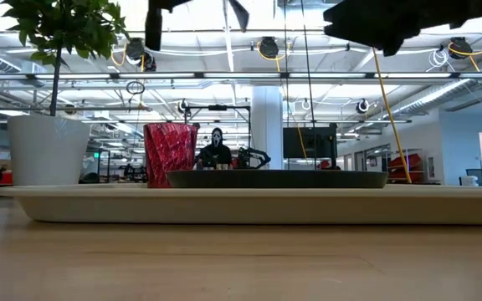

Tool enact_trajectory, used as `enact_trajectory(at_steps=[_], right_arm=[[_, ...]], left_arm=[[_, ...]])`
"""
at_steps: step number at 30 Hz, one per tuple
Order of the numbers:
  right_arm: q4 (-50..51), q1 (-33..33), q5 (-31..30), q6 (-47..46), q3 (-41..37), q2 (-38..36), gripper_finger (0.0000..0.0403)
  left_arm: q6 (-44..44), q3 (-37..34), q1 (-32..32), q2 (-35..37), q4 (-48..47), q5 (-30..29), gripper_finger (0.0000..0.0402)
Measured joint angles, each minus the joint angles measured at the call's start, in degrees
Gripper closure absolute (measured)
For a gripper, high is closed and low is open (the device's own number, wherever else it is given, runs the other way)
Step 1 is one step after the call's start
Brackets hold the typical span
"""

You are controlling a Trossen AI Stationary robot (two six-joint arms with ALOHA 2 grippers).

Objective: Pick and place plate/cup/fork/spoon on tray
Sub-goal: Put the fork to the right of the spoon on the tray

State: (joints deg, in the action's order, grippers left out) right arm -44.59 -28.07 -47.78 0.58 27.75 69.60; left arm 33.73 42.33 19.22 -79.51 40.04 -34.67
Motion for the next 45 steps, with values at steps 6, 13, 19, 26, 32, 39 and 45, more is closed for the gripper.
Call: enact_trajectory(at_steps=[6,13,19,26,32,39,45], right_arm=[[1.2,-0.1,4.2,1.8,8.1,6.8,0.0234],[4.8,0.0,-1.9,5.7,12.0,12.0,0.0234],[2.4,-0.5,-1.7,5.4,12.1,12.1,0.0234],[3.7,-0.8,-1.6,3.7,12.1,11.9,0.0234],[4.7,0.3,-1.5,0.5,12.1,11.9,0.0234],[5.1,2.6,-1.4,-2.9,12.1,11.9,0.0234],[2.9,5.3,4.0,-6.1,12.1,13.6,0.0234]], left_arm=[[-0.8,0.4,-1.0,-4.9,6.6,-0.3,0.0389],[-6.2,6.5,-1.0,-8.6,5.9,-2.0,0.0392],[-8.1,11.3,-0.9,-10.7,-2.0,-4.7,0.0391],[-8.3,14.2,-1.0,-13.3,-3.0,-5.4,0.0392],[-8.9,14.7,-1.0,-13.2,-2.2,-5.4,0.0392],[-9.3,14.7,-1.2,-13.2,-2.7,-5.5,0.0390],[-10.0,14.7,-1.8,-13.2,-2.7,-5.4,0.0392]])
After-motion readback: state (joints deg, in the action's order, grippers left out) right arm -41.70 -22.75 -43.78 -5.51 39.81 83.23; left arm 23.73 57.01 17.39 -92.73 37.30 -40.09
